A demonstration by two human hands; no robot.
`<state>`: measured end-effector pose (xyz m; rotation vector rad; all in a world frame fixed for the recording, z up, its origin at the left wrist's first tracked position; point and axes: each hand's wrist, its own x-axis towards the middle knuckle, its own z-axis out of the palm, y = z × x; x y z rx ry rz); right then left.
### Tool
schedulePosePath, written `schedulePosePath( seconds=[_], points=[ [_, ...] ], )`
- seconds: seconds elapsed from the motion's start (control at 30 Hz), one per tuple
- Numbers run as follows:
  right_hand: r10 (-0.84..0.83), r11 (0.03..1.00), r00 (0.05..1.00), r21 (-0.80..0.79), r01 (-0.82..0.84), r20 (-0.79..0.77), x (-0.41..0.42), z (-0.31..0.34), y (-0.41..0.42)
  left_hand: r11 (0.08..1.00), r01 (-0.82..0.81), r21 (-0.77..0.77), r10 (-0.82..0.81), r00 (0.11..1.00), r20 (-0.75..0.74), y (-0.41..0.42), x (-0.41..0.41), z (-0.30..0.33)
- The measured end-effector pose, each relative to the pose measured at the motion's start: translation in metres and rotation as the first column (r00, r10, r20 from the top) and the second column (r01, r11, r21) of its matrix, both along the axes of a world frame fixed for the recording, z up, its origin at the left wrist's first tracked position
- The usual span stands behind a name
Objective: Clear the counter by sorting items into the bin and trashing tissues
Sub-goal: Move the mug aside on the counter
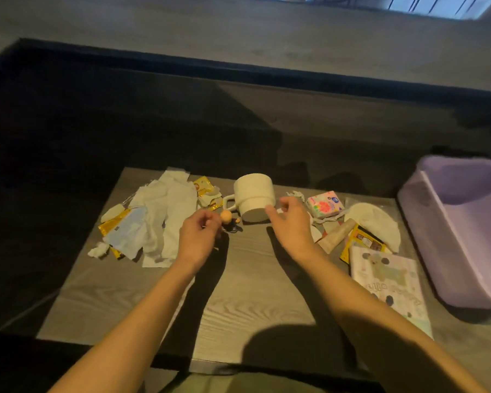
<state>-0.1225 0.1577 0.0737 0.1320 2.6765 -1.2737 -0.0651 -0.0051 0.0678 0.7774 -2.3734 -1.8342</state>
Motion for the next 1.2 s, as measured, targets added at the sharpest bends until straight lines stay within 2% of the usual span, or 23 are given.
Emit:
schedulePosePath(
  seconds=[0.07,0.27,0.43,0.6,0.8,0.9,0.97,1.03,1.1,1.2],
  points=[
    [-0.05,0.998,0.998,-0.027,0.051,0.032,-0.017,0.002,-0.018,1.0,-0.012,-0.007,0.012,1.0,-0.009,-0.01,-0.009,0.003],
    [-0.059,0.998,0.939,0.031,0.051,0.338,-0.064,0.002,-0.051,0.999,0.017,0.028,-0.017,1.0,0.017,-0.024,-0.031,0.002],
    [-0.084,0.996,0.937,0.069,0.064,0.34,-0.073,-0.009,-0.06,0.998,0.049,0.047,-0.051,0.997,0.049,-0.029,-0.052,-0.005],
    [-0.113,0.993,0.954,0.046,0.104,0.277,-0.07,-0.01,-0.055,0.995,0.097,0.018,-0.098,0.99,0.105,-0.024,-0.069,-0.006],
    [-0.071,0.993,0.991,-0.081,0.08,0.111,-0.057,0.016,-0.044,0.995,0.101,-0.007,-0.1,0.993,0.058,-0.02,-0.074,0.005],
    [0.004,0.991,0.999,-0.131,-0.011,-0.053,-0.044,0.037,-0.042,0.999,0.032,0.032,-0.031,0.998,-0.05,-0.024,-0.07,0.024],
    [0.044,0.986,0.988,-0.153,-0.067,-0.151,-0.033,0.049,-0.042,0.994,-0.011,0.111,0.019,0.997,-0.077,-0.03,-0.064,0.041],
    [0.093,0.972,0.974,-0.191,-0.133,-0.207,-0.018,0.059,-0.046,0.986,0.037,0.164,-0.025,0.997,-0.07,-0.038,-0.052,0.06],
    [0.167,0.954,0.955,-0.205,-0.219,-0.246,-0.001,0.065,-0.052,0.988,0.103,0.119,-0.096,0.993,-0.062,-0.046,-0.036,0.074],
    [0.352,0.895,0.896,-0.182,-0.406,-0.27,0.03,0.064,-0.067,0.994,0.098,0.043,-0.096,0.993,-0.065,-0.061,-0.004,0.075]
  ],
)
